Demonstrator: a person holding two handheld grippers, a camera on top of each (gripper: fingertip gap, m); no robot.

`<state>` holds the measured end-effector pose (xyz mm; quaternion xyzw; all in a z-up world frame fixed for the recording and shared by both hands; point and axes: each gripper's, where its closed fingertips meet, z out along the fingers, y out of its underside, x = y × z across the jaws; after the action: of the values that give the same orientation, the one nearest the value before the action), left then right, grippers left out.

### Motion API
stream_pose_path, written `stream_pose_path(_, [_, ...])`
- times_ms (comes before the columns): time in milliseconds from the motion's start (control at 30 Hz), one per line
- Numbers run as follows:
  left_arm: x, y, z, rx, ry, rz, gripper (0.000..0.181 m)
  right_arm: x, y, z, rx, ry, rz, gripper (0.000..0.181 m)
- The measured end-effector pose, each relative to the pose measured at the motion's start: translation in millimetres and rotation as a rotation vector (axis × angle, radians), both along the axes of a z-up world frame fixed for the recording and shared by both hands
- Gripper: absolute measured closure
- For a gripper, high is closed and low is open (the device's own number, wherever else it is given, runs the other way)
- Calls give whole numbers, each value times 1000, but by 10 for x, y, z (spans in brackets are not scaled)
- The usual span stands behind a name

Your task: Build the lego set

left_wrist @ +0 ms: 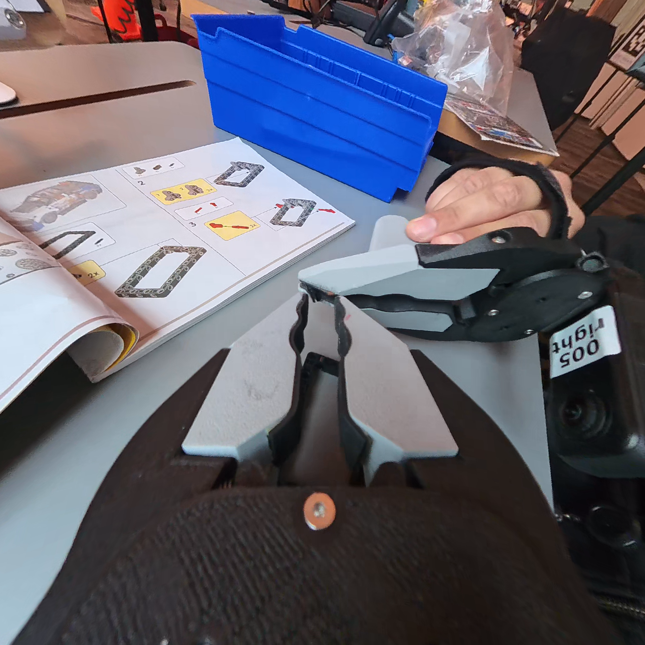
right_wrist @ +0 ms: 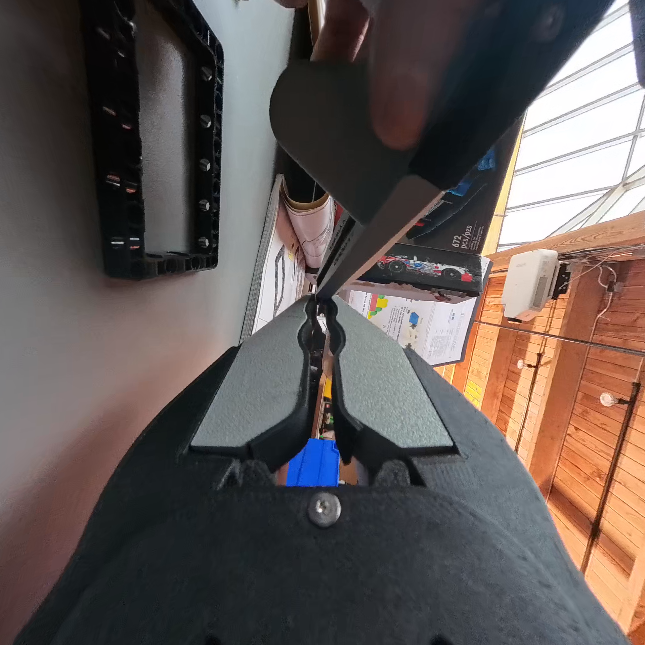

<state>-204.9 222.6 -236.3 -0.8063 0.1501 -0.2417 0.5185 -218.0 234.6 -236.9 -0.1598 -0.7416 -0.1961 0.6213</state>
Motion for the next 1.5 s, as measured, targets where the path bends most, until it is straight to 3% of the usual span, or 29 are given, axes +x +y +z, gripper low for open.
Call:
stream_pose_path(467, [-49, 10, -40, -27, 2, -3, 169, -7, -14, -29, -11, -6, 21, 180])
stream_pose_path(867, [-145, 25, 11, 17, 33, 34, 181, 16, -37, -43, -103, -13, 28, 179])
stream_pose_path(1067, [-55, 6, -45, -20, 14, -12, 164, 17, -25, -66, -112, -22, 21, 180])
stream_pose_path(1300, [-8, -16, -74, -25, 45, -49, 178, 20, -87, -58, -107, -19, 59, 180])
stream_pose_path(1400, [-19, -41, -85, -37, 44, -70, 178, 17, -118, -70, -180, -13, 88, 180])
stream_pose_path(1500, [-16, -96, -105, -41, 79, -131, 179, 35, -195, -111, -478, -27, 173, 179])
